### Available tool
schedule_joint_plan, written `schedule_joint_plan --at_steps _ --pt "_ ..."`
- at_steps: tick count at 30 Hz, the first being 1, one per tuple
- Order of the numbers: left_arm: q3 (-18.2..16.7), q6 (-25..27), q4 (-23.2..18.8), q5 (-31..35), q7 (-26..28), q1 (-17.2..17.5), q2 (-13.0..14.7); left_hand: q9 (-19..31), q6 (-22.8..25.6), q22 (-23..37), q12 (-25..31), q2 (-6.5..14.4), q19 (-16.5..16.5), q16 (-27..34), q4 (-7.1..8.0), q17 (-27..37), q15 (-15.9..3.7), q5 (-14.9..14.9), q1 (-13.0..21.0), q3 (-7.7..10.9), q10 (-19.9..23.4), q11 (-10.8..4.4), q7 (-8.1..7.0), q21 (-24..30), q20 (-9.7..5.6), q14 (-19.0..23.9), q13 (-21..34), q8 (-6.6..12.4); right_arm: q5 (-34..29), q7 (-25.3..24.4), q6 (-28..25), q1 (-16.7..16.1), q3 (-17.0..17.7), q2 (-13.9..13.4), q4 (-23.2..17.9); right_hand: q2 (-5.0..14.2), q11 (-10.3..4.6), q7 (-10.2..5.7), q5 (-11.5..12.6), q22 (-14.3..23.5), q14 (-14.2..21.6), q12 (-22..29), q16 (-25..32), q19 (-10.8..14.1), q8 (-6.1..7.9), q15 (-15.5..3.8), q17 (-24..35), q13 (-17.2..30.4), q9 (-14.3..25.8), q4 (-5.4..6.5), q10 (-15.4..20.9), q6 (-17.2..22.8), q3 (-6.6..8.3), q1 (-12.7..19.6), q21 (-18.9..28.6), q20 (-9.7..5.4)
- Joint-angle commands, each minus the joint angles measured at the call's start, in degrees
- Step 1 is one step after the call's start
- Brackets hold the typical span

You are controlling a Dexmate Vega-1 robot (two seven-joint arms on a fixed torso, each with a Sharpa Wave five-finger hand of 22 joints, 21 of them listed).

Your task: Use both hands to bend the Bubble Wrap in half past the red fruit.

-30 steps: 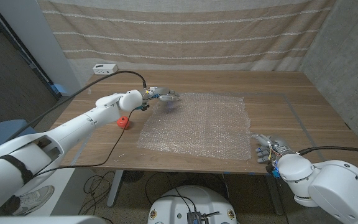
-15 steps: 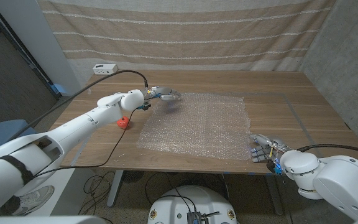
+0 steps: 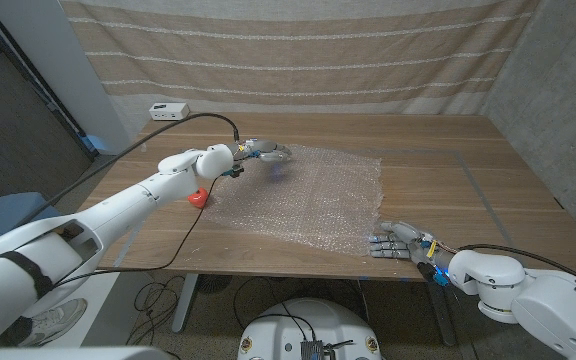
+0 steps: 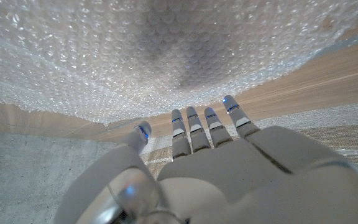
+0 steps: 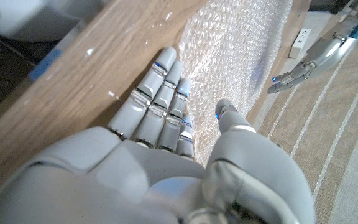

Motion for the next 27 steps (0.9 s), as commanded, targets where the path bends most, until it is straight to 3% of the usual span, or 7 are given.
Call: schedule_joint_plan --at_steps 1,8,12,15,21,25,27 --pt "-0.05 0.93 -0.86 0.10 -0.22 0.42 0.13 0.12 -0.20 0.21 -0.15 1.07 0.49 -0.09 0.56 0.14 -0.33 0.41 -0.44 0.12 0.06 -0.16 -0.25 -0.07 0.08 -0.04 0.25 -0.05 -1.73 5.19 36.01 -3.50 -2.35 2.01 8.72 0.47 -1.93 -4.05 0.13 0.72 -6.71 0.18 -1.60 -2.42 0.69 2.67 -9.90 -0.40 0.20 -1.30 -10.09 -1.49 2.14 6.86 -0.52 -1.59" --pt "0.13 1.07 -0.81 0.24 -0.15 0.26 -0.27 0.12 -0.19 0.21 -0.20 1.09 0.58 -0.11 0.86 0.14 -0.39 0.45 -0.61 0.16 0.10 -0.07 -0.19 -0.10 0.01 -0.04 0.26 -0.04 -2.11 6.84 42.06 -2.97 -3.89 1.28 11.16 -1.94 1.76 -2.72 -0.42 0.71 -14.21 -0.24 -2.77 -7.80 0.19 -2.45 -9.36 -0.54 0.34 -1.69 -23.00 -7.37 2.20 17.23 -1.71 -5.81" --pt "0.20 1.35 -0.70 0.15 -0.30 0.15 -0.53 0.12 -0.16 0.21 -0.26 1.20 0.60 -0.12 1.17 0.16 -0.41 0.49 -0.76 0.22 0.10 -0.12 -0.16 -0.14 0.00 -0.06 0.26 -0.03 -4.12 6.36 43.55 -1.26 -5.83 0.49 11.32 -2.65 -0.92 -5.24 -0.44 0.73 -14.65 0.39 -2.46 -8.44 0.70 -2.50 -9.37 -0.55 0.34 -1.58 -23.75 -7.51 1.77 20.39 -1.63 -6.15" --pt "0.25 1.58 -0.51 0.03 -0.37 0.06 -0.72 0.12 -0.17 0.22 -0.33 1.25 0.65 -0.14 1.42 0.16 -0.34 0.53 -0.87 0.28 0.05 -0.15 -0.18 -0.16 -0.06 -0.06 0.26 -0.03 -5.26 6.15 43.33 0.57 -7.29 -0.59 11.18 -2.01 -10.37 -11.07 -0.44 0.99 -15.87 1.25 -1.80 -8.38 1.69 -1.75 -8.74 -0.63 0.33 -0.99 -22.77 -5.14 0.60 25.81 -0.82 -4.51" --pt "0.20 1.74 -0.27 -0.44 -0.42 -0.02 -0.88 0.13 -0.16 0.22 -0.35 1.40 0.72 -0.15 1.85 0.17 -0.49 0.60 -1.05 0.40 0.19 -0.34 -0.21 -0.20 -0.15 -0.08 0.27 -0.02 -8.31 2.01 35.26 3.74 -8.35 -5.78 6.51 2.22 -11.08 -11.32 0.25 2.23 -16.06 1.87 0.79 -10.15 2.77 -4.07 -5.55 -0.89 0.45 0.14 -18.89 2.33 2.30 36.20 0.69 -3.38" --pt "0.22 1.78 -0.05 -0.57 -0.30 -0.11 -0.94 0.13 -0.30 0.23 -0.41 1.46 0.74 -0.16 2.18 0.18 -0.55 0.65 -1.19 0.48 0.18 -0.38 -0.24 -0.24 -0.19 -0.10 0.27 -0.07 -11.24 -0.90 29.27 7.38 -10.35 -8.22 3.62 0.85 -9.90 -10.41 0.23 4.26 -10.90 5.60 3.59 -10.27 6.42 -5.91 -3.38 -0.67 0.47 1.27 -3.02 18.90 2.51 40.45 5.04 -8.18" --pt "0.21 1.70 0.11 -0.74 -0.30 -0.16 -0.98 0.13 -0.34 0.23 -0.44 1.46 0.74 -0.17 2.28 0.19 -0.57 0.66 -1.24 0.49 0.16 -0.36 -0.27 -0.26 -0.22 -0.13 0.27 -0.08 -13.31 -2.58 26.98 9.45 -12.00 -8.61 2.77 -0.18 -1.48 -4.93 -0.02 4.63 -6.84 6.23 4.34 -7.70 6.81 -9.50 -4.09 -0.71 0.30 0.65 2.33 23.54 1.42 40.76 7.84 -11.52"
